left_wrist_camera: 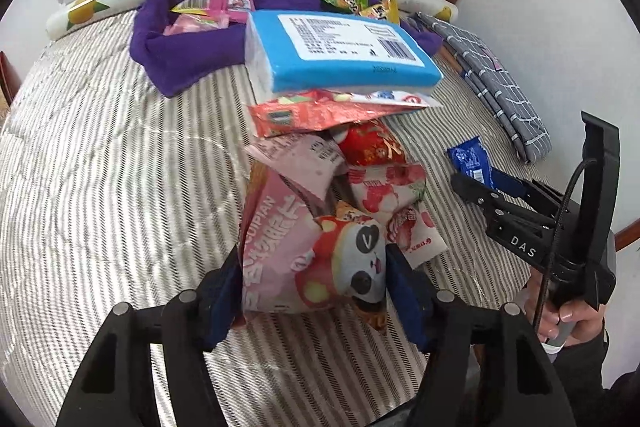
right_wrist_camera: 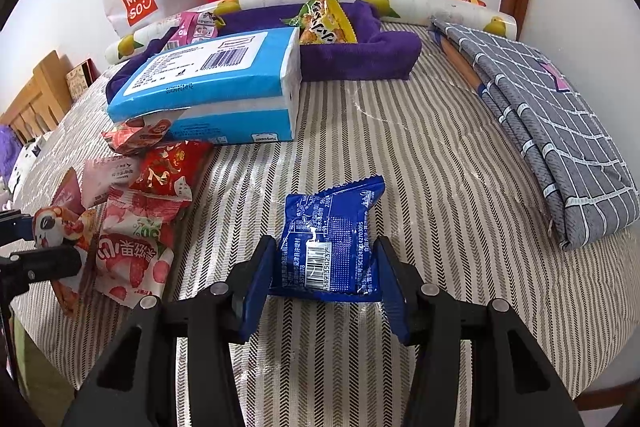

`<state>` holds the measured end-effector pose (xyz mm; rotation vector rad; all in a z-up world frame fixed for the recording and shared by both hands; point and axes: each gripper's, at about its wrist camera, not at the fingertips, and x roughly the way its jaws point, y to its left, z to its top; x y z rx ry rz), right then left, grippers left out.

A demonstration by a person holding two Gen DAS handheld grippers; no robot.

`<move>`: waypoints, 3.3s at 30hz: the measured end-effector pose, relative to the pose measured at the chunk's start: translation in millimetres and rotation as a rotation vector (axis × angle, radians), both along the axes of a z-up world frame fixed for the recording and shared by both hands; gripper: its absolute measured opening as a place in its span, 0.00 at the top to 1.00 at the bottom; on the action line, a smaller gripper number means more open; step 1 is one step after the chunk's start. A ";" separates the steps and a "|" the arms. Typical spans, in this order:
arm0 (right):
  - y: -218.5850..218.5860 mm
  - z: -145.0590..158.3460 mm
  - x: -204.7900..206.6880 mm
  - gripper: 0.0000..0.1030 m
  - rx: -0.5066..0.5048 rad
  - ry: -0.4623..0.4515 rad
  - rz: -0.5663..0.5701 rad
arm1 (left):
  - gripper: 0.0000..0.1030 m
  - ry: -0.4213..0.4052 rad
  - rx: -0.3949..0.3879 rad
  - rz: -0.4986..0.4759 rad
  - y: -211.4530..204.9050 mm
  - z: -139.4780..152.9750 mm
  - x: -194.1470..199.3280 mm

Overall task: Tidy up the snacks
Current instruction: 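Grasp the blue snack bag with the right tool while the left tool grasps the panda-print pink bag, then carry the panda bag in the left tool and blue bag in the right tool over the towel, then open both tools to drop the panda and blue bags onto the towel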

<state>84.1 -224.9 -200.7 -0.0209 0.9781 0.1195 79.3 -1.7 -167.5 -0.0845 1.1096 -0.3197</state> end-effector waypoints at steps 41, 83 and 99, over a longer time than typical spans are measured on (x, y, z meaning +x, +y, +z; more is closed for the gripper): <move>45.3 134.1 6.7 0.52 0.018 -0.140 0.096 | 0.38 -0.212 0.008 0.070 8.4 133.1 7.5; 50.1 100.1 184.1 0.52 0.004 -0.053 0.054 | 0.38 -0.129 -0.022 0.167 38.8 88.2 179.2; 56.1 74.5 225.7 0.60 0.017 -0.022 0.083 | 0.38 -0.100 -0.007 0.234 72.7 67.2 207.4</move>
